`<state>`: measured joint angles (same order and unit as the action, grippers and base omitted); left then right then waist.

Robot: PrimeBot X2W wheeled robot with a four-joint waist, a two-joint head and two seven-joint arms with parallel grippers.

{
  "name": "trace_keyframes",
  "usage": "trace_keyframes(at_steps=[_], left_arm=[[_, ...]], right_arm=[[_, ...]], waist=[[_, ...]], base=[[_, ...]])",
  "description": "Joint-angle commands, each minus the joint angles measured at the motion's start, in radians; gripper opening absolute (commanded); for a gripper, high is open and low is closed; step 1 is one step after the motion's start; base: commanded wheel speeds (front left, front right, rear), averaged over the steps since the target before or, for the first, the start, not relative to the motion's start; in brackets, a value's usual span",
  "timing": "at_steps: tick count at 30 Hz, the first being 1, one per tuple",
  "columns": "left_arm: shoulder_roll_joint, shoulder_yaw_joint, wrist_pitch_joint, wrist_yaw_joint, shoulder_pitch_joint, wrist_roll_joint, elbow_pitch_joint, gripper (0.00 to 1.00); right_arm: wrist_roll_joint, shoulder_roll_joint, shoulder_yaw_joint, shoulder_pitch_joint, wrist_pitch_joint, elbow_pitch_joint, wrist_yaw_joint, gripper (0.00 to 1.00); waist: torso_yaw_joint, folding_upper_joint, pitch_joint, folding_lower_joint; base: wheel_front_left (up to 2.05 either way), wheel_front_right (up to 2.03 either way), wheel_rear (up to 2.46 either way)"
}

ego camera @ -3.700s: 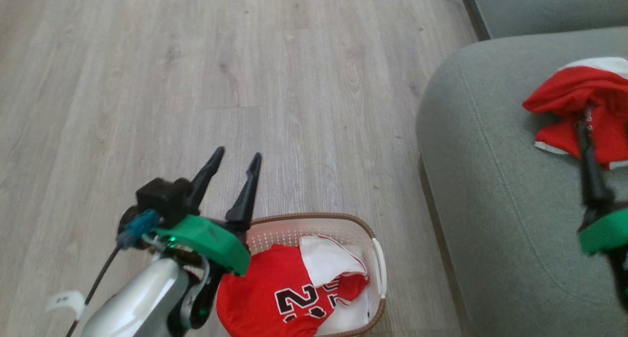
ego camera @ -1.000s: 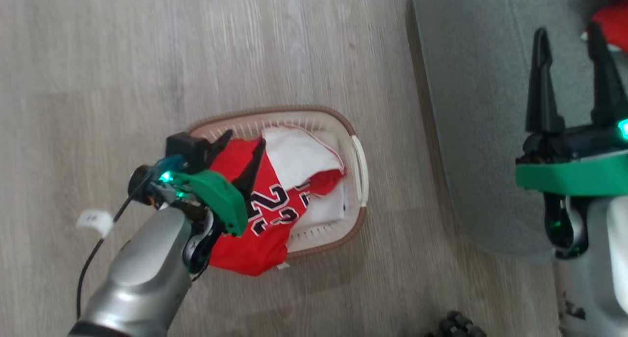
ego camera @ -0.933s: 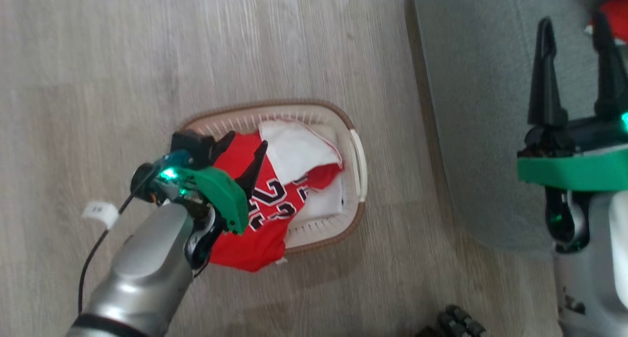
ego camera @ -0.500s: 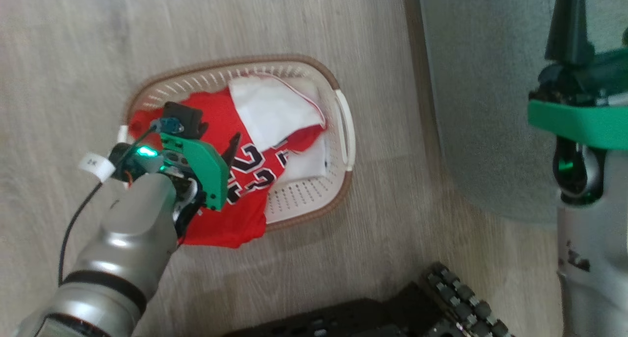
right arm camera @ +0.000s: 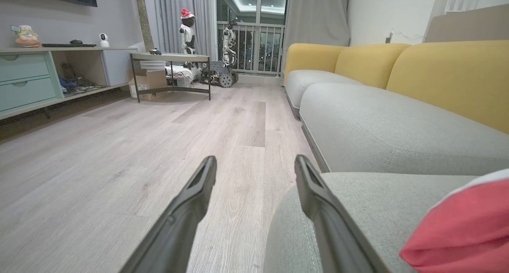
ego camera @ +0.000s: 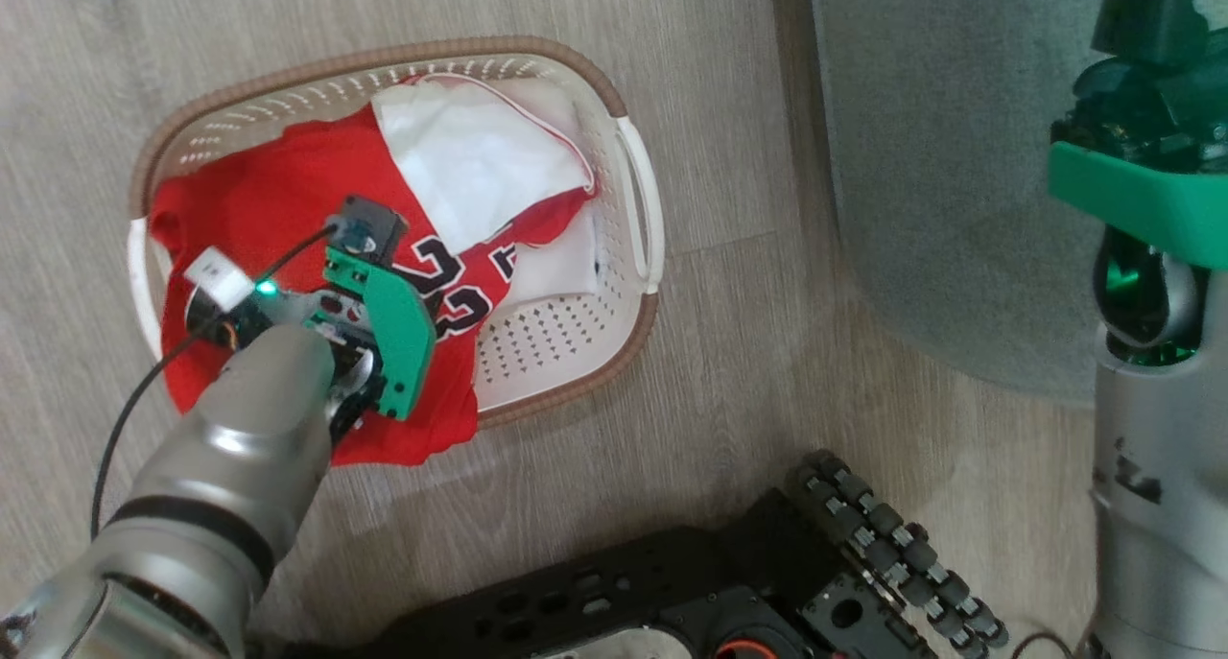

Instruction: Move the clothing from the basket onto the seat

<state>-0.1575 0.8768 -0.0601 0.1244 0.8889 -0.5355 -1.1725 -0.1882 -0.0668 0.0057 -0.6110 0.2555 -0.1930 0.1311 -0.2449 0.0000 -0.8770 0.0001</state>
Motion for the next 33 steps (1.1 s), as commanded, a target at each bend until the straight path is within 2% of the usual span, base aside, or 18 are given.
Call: trace_keyframes(at_steps=[1,12,16,17,18,19,27,33], left_arm=[[-0.017,0.012,-0.047,0.006,0.009,-0.003,-0.016,1.00],[-0.028,0.101,-0.185,0.006,0.076,0.007,-0.070,1.00],[-0.030,0.117,-0.187,0.006,0.078,-0.014,-0.061,1.00],[-0.029,0.120,-0.182,0.006,0.077,-0.021,-0.055,0.73],[-0.030,0.124,-0.174,0.006,0.078,-0.026,-0.050,0.31],[-0.031,0.128,-0.166,0.006,0.078,-0.031,-0.045,0.00],[-0.035,0.165,-0.148,0.006,0.075,-0.084,-0.015,0.00],[-0.026,0.189,-0.109,0.006,0.059,-0.131,0.011,0.00]], right_arm=[[0.006,0.014,0.016,-0.001,0.006,-0.044,0.000,1.00],[-0.021,0.016,0.020,-0.013,0.006,-0.058,0.000,1.00],[-0.025,0.016,0.016,-0.015,0.006,-0.057,0.000,1.00],[-0.026,0.016,0.015,-0.016,0.006,-0.056,0.000,1.00],[-0.026,0.016,0.014,-0.017,0.006,-0.056,0.000,1.00],[-0.026,0.016,0.013,-0.017,0.006,-0.055,0.000,1.00],[-0.029,0.016,0.014,-0.017,0.006,-0.043,0.000,1.00],[-0.028,0.017,0.011,-0.010,0.006,-0.028,0.000,1.00]], waist=[[-0.009,0.0000,-0.018,-0.0001],[-0.028,0.0000,-0.078,-0.0001],[-0.030,0.0000,-0.080,-0.0001],[-0.030,0.0000,-0.079,-0.0001],[-0.030,0.0000,-0.077,-0.0001],[-0.030,0.0000,-0.075,-0.0001],[-0.022,0.0000,-0.045,-0.0001],[-0.008,0.0000,0.018,-0.0001]], base=[[0.00,0.00,0.00],[0.00,0.00,0.00],[0.00,0.00,0.00],[0.00,0.00,0.00],[0.00,0.00,0.00],[0.00,0.00,0.00],[0.00,0.00,0.00],[0.00,0.00,0.00]])
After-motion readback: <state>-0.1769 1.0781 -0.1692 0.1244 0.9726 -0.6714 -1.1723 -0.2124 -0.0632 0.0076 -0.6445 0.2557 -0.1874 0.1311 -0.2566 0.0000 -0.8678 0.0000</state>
